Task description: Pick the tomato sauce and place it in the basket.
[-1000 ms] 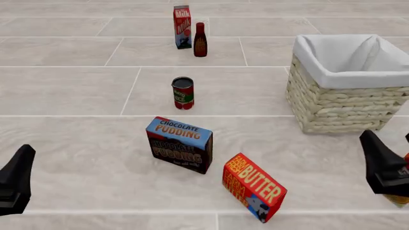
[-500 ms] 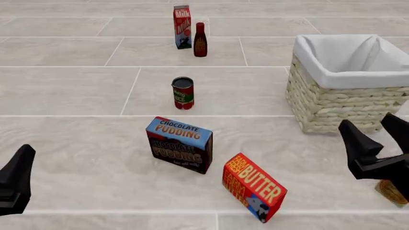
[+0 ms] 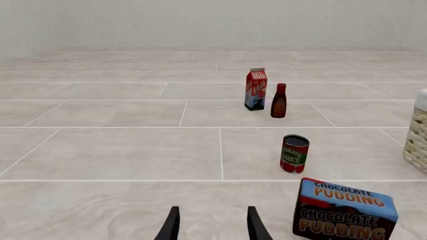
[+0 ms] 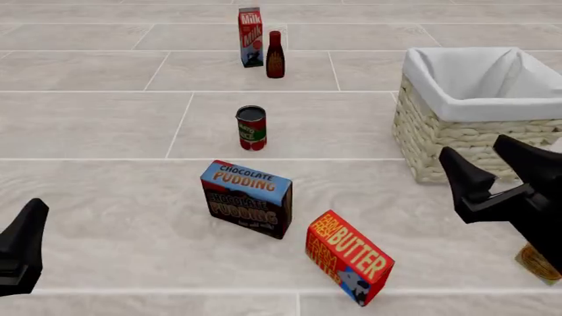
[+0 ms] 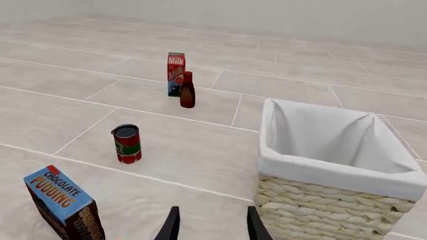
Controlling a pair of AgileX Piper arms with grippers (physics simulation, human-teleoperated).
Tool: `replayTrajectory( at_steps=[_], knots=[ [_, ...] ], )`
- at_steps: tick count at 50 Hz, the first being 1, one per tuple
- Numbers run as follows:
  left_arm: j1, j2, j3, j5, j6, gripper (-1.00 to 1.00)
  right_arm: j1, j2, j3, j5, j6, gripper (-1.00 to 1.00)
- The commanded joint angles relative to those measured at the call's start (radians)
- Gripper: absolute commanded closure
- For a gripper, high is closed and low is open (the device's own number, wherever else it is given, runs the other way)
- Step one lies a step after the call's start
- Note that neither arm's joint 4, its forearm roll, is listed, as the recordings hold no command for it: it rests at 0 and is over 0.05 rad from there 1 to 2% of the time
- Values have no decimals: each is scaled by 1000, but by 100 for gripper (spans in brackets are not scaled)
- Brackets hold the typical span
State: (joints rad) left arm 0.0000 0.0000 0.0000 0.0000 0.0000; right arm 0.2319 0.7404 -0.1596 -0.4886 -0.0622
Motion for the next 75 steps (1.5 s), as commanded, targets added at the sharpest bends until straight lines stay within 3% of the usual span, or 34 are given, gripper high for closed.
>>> replayTrajectory(
  at_steps=[1, 8, 29, 38, 50, 75],
  knots=[
    [0, 0, 0, 0, 0, -100, 27, 108, -31, -55, 19, -100],
    [0, 0, 0, 0, 0, -100, 35, 204, -46, -125, 23, -100],
    [0, 0, 0, 0, 0, -100, 75, 379, -106, -209, 24, -100],
    [0, 0, 0, 0, 0, -100, 91, 425, -139, -212, 44, -100],
    [0, 0, 0, 0, 0, -100, 136, 492, -195, -203, 8, -100],
    [0, 0, 0, 0, 0, -100, 165, 599, -274, -221, 6, -100]
  ],
)
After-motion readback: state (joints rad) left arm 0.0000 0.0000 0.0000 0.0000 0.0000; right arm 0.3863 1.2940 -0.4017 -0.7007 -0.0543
